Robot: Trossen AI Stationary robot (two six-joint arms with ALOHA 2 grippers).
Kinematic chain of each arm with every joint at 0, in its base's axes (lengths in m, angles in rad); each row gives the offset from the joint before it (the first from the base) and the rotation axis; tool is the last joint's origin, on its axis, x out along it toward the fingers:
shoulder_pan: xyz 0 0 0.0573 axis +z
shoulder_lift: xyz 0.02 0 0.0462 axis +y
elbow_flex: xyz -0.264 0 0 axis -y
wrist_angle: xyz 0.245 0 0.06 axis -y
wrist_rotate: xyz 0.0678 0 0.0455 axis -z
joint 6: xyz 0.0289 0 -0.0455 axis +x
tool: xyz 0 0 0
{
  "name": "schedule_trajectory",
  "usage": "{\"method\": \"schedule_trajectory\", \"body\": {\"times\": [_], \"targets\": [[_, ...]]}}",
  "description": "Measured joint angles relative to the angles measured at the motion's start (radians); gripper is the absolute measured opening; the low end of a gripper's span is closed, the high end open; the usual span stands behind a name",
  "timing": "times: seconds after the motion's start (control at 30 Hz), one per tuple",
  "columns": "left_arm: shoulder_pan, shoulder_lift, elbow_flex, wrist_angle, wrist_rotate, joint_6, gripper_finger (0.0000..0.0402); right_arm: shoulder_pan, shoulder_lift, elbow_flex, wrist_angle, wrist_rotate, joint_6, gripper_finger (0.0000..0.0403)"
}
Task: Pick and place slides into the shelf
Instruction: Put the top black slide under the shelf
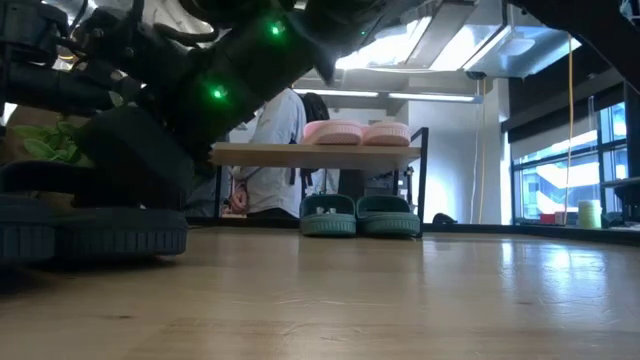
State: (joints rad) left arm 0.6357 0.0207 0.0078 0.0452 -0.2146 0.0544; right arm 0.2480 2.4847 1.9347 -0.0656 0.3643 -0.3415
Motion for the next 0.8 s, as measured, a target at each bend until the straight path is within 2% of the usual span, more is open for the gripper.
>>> {"method": "schedule_trajectory", "body": {"times": [0.17, 0.53, 0.8], "targets": [[0.0, 0.0, 0.0, 0.0, 0.0, 0.0, 0.0, -0.017, 0.0, 0.0, 0.004, 0.0, 0.022, 0.0273], [0.0, 0.0, 0.0, 0.0, 0.0, 0.001, 0.0, -0.029, 0.0, 0.0, -0.014, 0.0, 0.021, 0.017], [0.0, 0.0, 0.0, 0.0, 0.0, 0.001, 0.0, -0.029, 0.0, 0.0, -0.024, 0.0, 0.019, 0.0109]]}}
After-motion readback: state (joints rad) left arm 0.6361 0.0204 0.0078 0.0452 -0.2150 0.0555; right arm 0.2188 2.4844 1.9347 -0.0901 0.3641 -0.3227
